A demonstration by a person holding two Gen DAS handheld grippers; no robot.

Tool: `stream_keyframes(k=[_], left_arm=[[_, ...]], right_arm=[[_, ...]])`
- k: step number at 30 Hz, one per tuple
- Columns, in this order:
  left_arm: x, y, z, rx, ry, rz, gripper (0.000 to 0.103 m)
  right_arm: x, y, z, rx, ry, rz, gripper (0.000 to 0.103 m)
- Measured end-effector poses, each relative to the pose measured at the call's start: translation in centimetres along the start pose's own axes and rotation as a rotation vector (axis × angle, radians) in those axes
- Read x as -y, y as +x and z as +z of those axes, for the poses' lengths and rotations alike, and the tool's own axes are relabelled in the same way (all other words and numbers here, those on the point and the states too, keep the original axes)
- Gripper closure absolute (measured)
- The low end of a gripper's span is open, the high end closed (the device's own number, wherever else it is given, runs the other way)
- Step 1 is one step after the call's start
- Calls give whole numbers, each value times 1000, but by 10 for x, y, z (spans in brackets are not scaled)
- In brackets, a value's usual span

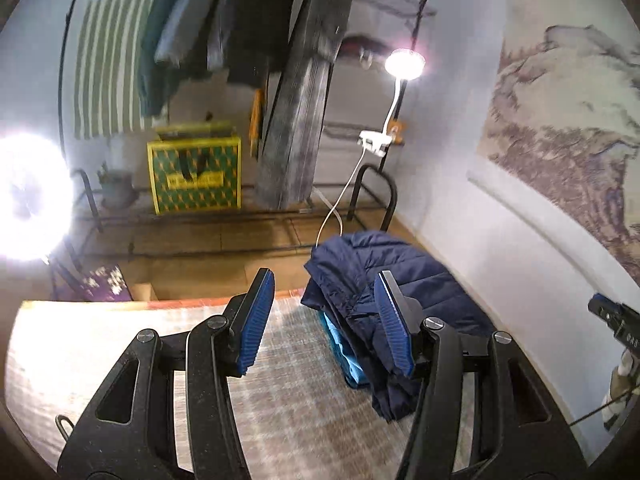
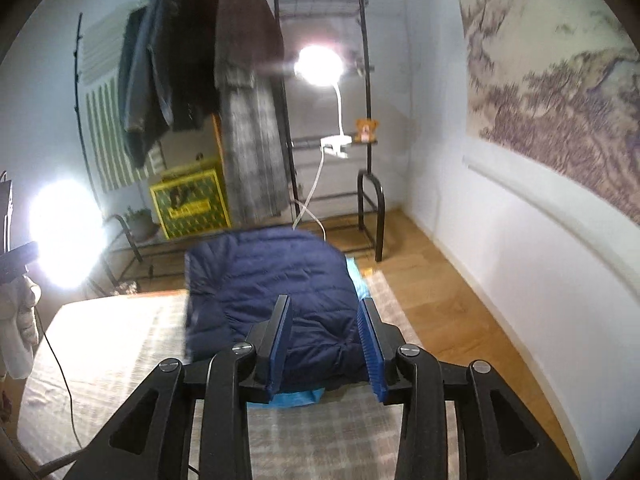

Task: Fold large clothes
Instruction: 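Lower the held jacket bundle onto the light blue garment with both grippers, then open both grippers and withdraw them from the stacked jacket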

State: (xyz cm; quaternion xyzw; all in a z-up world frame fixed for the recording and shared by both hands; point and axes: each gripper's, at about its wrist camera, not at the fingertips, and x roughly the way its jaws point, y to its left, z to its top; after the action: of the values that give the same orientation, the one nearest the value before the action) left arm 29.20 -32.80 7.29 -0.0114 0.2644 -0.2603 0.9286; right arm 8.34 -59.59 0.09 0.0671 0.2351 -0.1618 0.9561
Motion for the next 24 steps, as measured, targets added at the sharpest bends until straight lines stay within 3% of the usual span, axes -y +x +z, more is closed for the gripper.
stream_keyframes(k=[3,13,24], left_arm=[[-3,-54,4,45,32,-4,48],[-11,-210,-4,137,107,-63,48],[-29,-331,-33,154,144,-106,48]], right_arm=[[-9,-46,5,49,-4,-6,62],[-40,-161,2,138,-20,3,61],[-53,-245,-14,195,-26,-11,61]])
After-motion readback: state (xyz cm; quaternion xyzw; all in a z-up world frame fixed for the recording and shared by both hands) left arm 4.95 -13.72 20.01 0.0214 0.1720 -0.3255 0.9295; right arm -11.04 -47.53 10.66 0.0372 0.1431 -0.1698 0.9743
